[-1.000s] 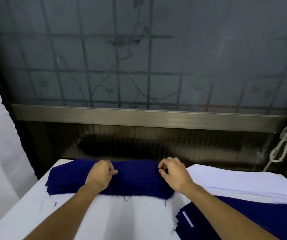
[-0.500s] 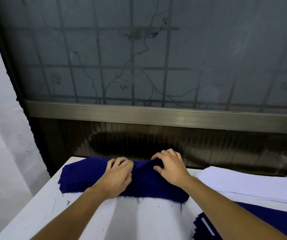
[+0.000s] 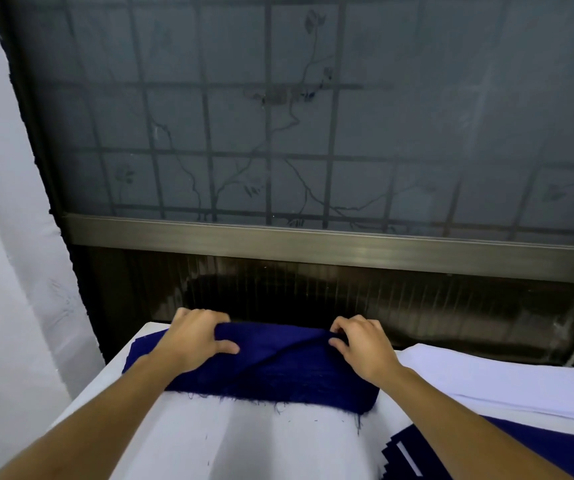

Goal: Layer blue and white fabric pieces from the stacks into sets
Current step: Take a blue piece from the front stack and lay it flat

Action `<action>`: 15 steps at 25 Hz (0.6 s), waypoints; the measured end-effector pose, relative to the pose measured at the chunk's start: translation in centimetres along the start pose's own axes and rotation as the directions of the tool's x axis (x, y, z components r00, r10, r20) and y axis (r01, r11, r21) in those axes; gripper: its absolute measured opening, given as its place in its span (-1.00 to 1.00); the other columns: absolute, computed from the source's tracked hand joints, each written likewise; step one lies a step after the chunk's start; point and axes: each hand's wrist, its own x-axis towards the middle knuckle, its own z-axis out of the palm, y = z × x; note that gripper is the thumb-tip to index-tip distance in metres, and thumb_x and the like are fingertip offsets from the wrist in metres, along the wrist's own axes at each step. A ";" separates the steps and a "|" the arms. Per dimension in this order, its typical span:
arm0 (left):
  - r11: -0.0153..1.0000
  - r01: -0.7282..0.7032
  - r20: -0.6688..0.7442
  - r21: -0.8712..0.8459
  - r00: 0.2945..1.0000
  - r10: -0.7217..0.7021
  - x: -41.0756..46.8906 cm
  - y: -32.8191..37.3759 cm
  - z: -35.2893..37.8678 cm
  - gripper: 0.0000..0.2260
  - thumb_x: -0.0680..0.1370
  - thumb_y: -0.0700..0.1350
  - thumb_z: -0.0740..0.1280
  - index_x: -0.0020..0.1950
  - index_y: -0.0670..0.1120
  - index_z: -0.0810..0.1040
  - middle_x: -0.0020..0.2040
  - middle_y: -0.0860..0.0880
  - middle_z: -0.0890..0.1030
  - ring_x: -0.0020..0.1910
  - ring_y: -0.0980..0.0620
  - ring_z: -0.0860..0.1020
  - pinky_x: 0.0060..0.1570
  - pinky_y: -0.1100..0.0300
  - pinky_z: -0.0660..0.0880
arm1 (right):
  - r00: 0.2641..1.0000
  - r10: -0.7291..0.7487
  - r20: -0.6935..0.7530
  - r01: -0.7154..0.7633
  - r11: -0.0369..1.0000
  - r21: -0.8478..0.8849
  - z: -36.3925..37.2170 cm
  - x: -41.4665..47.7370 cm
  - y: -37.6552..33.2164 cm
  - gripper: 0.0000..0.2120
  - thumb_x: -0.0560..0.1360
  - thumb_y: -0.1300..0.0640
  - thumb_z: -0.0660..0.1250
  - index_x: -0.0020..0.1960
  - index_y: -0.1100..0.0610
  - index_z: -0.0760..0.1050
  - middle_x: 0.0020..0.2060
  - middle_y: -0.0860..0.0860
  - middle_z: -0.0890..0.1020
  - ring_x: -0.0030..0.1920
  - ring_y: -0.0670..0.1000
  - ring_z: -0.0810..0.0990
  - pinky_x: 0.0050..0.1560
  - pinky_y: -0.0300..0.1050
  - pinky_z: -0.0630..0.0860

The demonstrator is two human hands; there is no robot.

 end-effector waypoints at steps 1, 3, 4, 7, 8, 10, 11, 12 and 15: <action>0.998 0.029 0.021 0.060 0.999 -0.030 -0.6 -1.1 -0.8 -0.85 0.53 0.27 0.38 0.04 0.29 0.53 -0.05 0.27 0.60 0.08 0.21 0.51 0.36 -0.02 0.26 | 0.999 0.004 0.033 -0.003 1.000 -0.014 -0.1 -0.2 0.2 -0.80 0.65 -0.02 0.27 0.25 -0.06 0.53 0.14 -0.09 0.60 0.24 -0.05 0.48 0.37 -0.09 0.30; 0.989 0.096 0.033 0.110 0.994 -0.101 -1.9 -2.8 -2.1 -0.91 0.56 0.21 0.38 0.04 0.31 0.53 -0.04 0.27 0.59 0.11 0.19 0.49 0.32 -0.03 0.24 | 0.999 0.029 0.032 -0.030 0.999 0.013 -0.5 -0.5 0.3 -0.81 0.65 -0.02 0.27 0.23 -0.04 0.54 0.13 -0.08 0.61 0.24 -0.04 0.49 0.35 -0.05 0.35; 0.985 0.139 0.014 0.101 0.990 -0.141 -2.6 -3.3 -2.7 -0.93 0.57 0.19 0.37 0.03 0.31 0.52 -0.04 0.27 0.58 0.11 0.18 0.49 0.31 -0.03 0.25 | 0.998 0.056 0.005 -0.056 0.996 0.070 -1.1 -0.6 0.1 -0.82 0.65 -0.03 0.27 0.20 -0.03 0.54 0.10 -0.07 0.61 0.21 -0.03 0.51 0.32 -0.03 0.40; 0.964 0.259 -0.080 -0.058 0.961 -0.263 -4.4 -4.1 -4.6 -0.93 0.61 0.11 0.36 -0.07 0.19 0.57 -0.10 0.19 0.63 0.04 0.11 0.57 0.28 -0.07 0.41 | 0.989 0.143 -0.041 -0.119 0.926 0.358 -3.3 -1.2 -0.4 -0.91 0.63 0.00 0.33 0.05 -0.02 0.58 -0.05 -0.10 0.66 0.01 -0.06 0.63 0.13 0.04 0.58; 0.945 0.279 -0.097 -0.173 0.950 -0.298 -4.9 -4.0 -5.3 -0.91 0.61 0.06 0.37 -0.08 0.15 0.60 -0.15 0.14 0.66 -0.02 0.10 0.61 0.22 -0.07 0.51 | 0.984 0.175 -0.045 -0.136 0.883 0.448 -4.3 -1.6 -0.5 -0.93 0.61 0.02 0.36 0.00 0.00 0.60 -0.10 -0.10 0.69 -0.04 -0.07 0.65 0.07 0.06 0.61; 0.876 0.255 -0.124 -0.410 0.936 -0.330 -5.8 -3.0 -6.7 -0.91 0.62 -0.04 0.38 -0.07 0.08 0.65 -0.20 0.06 0.71 -0.12 0.06 0.67 0.07 -0.03 0.63 | 0.969 0.236 -0.072 -0.156 0.814 0.560 -6.3 -2.4 -0.5 -0.93 0.58 0.07 0.42 -0.05 0.05 0.63 -0.15 -0.06 0.71 -0.07 -0.03 0.68 0.04 0.12 0.62; 0.839 0.230 -0.155 -0.493 0.926 -0.345 -6.1 -2.3 -7.2 -0.91 0.62 -0.07 0.38 -0.05 0.03 0.67 -0.19 0.03 0.72 -0.12 0.04 0.69 0.04 -0.02 0.65 | 0.963 0.257 -0.085 -0.159 0.792 0.590 -7.3 -2.9 -0.4 -0.93 0.58 0.09 0.42 -0.05 0.07 0.64 -0.16 -0.04 0.72 -0.07 -0.01 0.68 0.05 0.13 0.61; 0.805 0.202 -0.194 -0.559 0.911 -0.363 -6.5 -1.3 -7.6 -0.91 0.62 -0.07 0.38 -0.03 0.00 0.67 -0.16 0.01 0.72 -0.10 0.01 0.69 0.04 -0.03 0.65 | 0.957 0.273 -0.093 -0.159 0.768 0.621 -8.3 -3.6 -0.4 -0.92 0.59 0.11 0.41 -0.05 0.08 0.65 -0.16 -0.03 0.72 -0.08 0.00 0.69 0.05 0.13 0.62; 0.710 0.099 -0.293 -0.697 0.865 -0.408 -8.1 2.1 -8.2 -0.88 0.65 -0.03 0.34 0.04 -0.02 0.66 -0.05 -0.02 0.70 -0.02 -0.02 0.67 0.05 -0.03 0.64 | 0.941 0.319 -0.109 -0.153 0.693 0.704 -10.8 -6.5 -0.2 -0.89 0.61 0.11 0.37 -0.02 0.09 0.67 -0.15 -0.02 0.73 -0.08 0.03 0.70 0.03 0.13 0.65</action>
